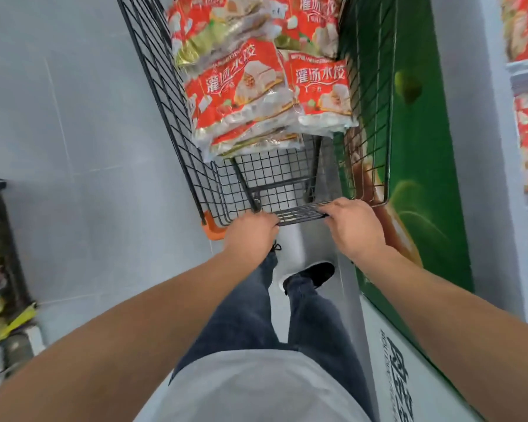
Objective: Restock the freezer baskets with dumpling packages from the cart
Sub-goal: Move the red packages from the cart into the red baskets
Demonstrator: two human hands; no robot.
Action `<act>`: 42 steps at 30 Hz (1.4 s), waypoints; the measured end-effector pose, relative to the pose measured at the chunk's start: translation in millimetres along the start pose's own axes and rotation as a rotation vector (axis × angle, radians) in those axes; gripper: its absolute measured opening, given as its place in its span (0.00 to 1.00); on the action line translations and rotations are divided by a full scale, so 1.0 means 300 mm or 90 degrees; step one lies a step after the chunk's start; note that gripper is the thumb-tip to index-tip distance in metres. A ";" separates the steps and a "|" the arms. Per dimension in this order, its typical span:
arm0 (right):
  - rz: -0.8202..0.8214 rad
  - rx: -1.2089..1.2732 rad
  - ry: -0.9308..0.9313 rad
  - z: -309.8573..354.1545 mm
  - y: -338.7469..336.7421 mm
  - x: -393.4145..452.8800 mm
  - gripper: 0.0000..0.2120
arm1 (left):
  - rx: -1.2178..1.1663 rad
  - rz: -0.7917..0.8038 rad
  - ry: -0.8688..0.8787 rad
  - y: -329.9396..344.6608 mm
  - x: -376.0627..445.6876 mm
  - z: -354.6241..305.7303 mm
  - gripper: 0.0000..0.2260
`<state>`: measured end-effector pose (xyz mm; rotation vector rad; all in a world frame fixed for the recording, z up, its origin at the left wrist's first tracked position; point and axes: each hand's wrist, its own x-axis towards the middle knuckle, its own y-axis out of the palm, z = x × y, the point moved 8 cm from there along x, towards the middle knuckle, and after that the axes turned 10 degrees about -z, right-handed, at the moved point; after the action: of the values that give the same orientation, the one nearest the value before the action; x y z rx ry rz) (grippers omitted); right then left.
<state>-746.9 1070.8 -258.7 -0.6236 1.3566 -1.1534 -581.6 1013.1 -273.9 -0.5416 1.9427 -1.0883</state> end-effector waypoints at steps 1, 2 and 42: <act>0.004 -0.012 0.003 -0.005 0.001 0.002 0.17 | 0.020 0.001 0.013 0.000 -0.001 -0.004 0.10; 0.010 -0.027 0.006 -0.007 0.002 0.011 0.17 | 0.036 0.007 0.029 -0.002 0.005 -0.004 0.10; 0.065 0.014 -0.001 0.140 -0.333 0.770 0.13 | 0.048 -0.100 -0.218 -0.420 0.559 0.350 0.07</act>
<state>-772.8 817.0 -258.9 -0.5346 1.3570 -1.0839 -593.3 778.6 -272.8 -0.7939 1.5765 -1.0806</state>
